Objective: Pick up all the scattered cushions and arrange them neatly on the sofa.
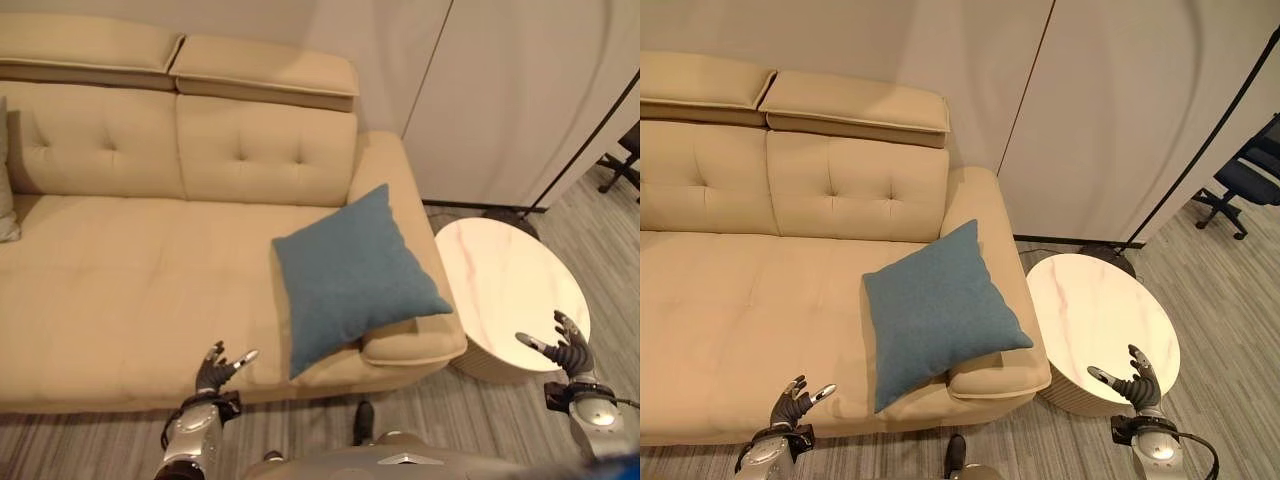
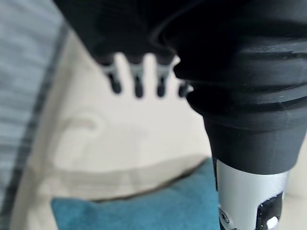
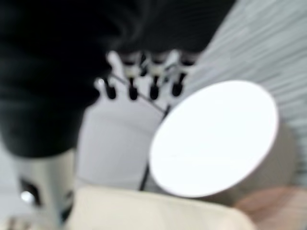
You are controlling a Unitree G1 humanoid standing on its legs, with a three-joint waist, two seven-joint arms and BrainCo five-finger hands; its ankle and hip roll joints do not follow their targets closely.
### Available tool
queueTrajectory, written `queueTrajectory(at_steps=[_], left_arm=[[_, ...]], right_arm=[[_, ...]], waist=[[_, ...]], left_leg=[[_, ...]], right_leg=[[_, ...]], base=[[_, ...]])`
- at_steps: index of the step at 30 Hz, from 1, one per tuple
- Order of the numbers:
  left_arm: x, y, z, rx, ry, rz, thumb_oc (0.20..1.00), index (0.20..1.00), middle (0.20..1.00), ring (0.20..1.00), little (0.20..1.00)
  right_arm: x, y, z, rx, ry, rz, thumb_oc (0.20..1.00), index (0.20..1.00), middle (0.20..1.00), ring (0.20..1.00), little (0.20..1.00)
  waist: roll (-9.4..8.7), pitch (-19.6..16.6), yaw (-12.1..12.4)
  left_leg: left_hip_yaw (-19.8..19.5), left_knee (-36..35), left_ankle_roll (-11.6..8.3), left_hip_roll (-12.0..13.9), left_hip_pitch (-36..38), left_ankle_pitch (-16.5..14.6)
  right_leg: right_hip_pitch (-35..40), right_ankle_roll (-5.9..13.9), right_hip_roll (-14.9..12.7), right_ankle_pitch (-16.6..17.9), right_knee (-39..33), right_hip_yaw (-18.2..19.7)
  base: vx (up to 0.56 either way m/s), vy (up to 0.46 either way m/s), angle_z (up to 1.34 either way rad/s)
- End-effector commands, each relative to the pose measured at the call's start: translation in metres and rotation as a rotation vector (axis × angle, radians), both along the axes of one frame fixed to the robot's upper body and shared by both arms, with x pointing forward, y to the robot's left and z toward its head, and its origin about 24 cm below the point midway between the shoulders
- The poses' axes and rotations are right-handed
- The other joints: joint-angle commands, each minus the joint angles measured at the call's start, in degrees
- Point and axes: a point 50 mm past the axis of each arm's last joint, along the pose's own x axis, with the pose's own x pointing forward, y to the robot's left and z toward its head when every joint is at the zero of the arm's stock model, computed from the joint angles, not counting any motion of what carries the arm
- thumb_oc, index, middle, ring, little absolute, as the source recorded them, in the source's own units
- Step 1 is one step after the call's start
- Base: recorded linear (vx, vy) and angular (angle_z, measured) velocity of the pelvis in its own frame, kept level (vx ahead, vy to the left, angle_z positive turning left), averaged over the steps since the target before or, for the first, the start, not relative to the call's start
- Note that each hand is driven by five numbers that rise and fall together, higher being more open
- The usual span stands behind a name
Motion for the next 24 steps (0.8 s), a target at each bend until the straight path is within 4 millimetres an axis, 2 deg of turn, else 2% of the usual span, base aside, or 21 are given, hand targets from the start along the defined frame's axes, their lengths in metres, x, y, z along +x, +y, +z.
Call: queueTrajectory(at_steps=[1,2,4,5,6,9,13,15,24], left_arm=[[0.044,0.001,0.031,0.030,-0.183,-0.050,1.000,1.000,1.000,1.000,1.000],[0.045,0.001,0.031,0.030,-0.184,-0.050,1.000,1.000,1.000,1.000,1.000],[0.056,-0.003,0.040,0.034,-0.231,-0.084,1.000,1.000,1.000,1.000,1.000],[0.064,-0.006,0.047,0.037,-0.265,-0.109,1.000,1.000,1.000,1.000,1.000],[0.065,-0.006,0.047,0.037,-0.266,-0.109,1.000,1.000,1.000,1.000,1.000],[0.072,-0.008,0.055,0.045,-0.303,-0.140,1.000,1.000,1.000,1.000,1.000],[0.073,-0.008,0.055,0.049,-0.302,-0.138,1.000,1.000,1.000,1.000,1.000],[0.072,-0.004,0.056,0.057,-0.301,-0.131,1.000,1.000,1.000,1.000,1.000],[0.077,-0.006,0.057,0.063,-0.301,-0.140,1.000,1.000,1.000,1.000,1.000]], right_arm=[[0.054,0.014,0.048,0.117,-0.331,0.062,1.000,1.000,1.000,1.000,1.000],[0.055,0.014,0.048,0.118,-0.333,0.063,1.000,1.000,1.000,1.000,1.000],[0.069,0.021,0.058,0.160,-0.391,0.088,1.000,1.000,1.000,1.000,1.000],[0.083,0.035,0.073,0.175,-0.460,0.149,1.000,1.000,1.000,1.000,1.000],[0.084,0.035,0.073,0.175,-0.461,0.149,1.000,1.000,1.000,1.000,1.000],[0.101,0.049,0.091,0.113,-0.498,0.216,1.000,1.000,1.000,1.000,1.000],[0.107,0.054,0.094,0.093,-0.505,0.227,1.000,1.000,1.000,1.000,1.000],[0.113,0.061,0.100,0.080,-0.519,0.241,1.000,1.000,1.000,1.000,1.000],[0.122,0.064,0.107,0.114,-0.575,0.198,1.000,1.000,1.000,1.000,1.000]], waist=[[-0.96,3.6,2.1],[-0.99,3.5,2.0],[-1.74,5.3,3.1],[-2.51,7.2,4.3],[-2.53,7.2,4.2],[-3.64,9.5,6.1],[-4.19,10.0,6.7],[-5.00,10.8,7.7],[-6.19,12.5,8.9]], left_leg=[[-6.4,1.2,-2.39,-0.4,-4.5,0.9],[-6.4,1.3,-2.39,-0.4,-4.7,0.9],[-7.1,1.6,-2.58,-0.2,-6.8,1.3],[-8.0,2.1,-2.72,-0.2,-8.8,1.7],[-8.1,2.2,-2.73,-0.2,-8.9,1.7],[-9.5,3.7,-2.88,-0.1,-12.1,1.9],[-9.9,4.4,-2.84,0.0,-13.1,1.8],[-10.6,4.7,-2.83,0.1,-14.5,2.0],[-12.2,4.6,-2.94,0.1,-17.4,2.5]], right_leg=[[0.8,6.21,-2.0,-0.9,2.7,-1.0],[0.7,6.20,-2.0,-0.9,2.7,-1.1],[-0.4,6.06,-2.0,-0.5,2.5,-1.7],[-1.6,5.89,-2.0,-0.1,2.3,-2.3],[-1.7,5.88,-2.0,-0.1,2.3,-2.3],[-2.9,5.69,-1.8,0.5,1.7,-3.4],[-3.4,5.70,-1.7,0.9,1.5,-3.7],[-4.3,5.81,-1.4,1.4,1.2,-4.1],[-6.4,5.75,-1.3,1.7,0.9,-5.1]], base=[[-0.15,-0.058,0.21],[-0.15,-0.058,0.23],[-0.14,-0.056,0.19],[-0.13,-0.055,0.19],[-0.11,-0.052,0.28],[-0.06,-0.042,0.29],[-0.01,-0.012,0.09],[-0.01,-0.030,0.06],[0.00,0.003,0.12]])
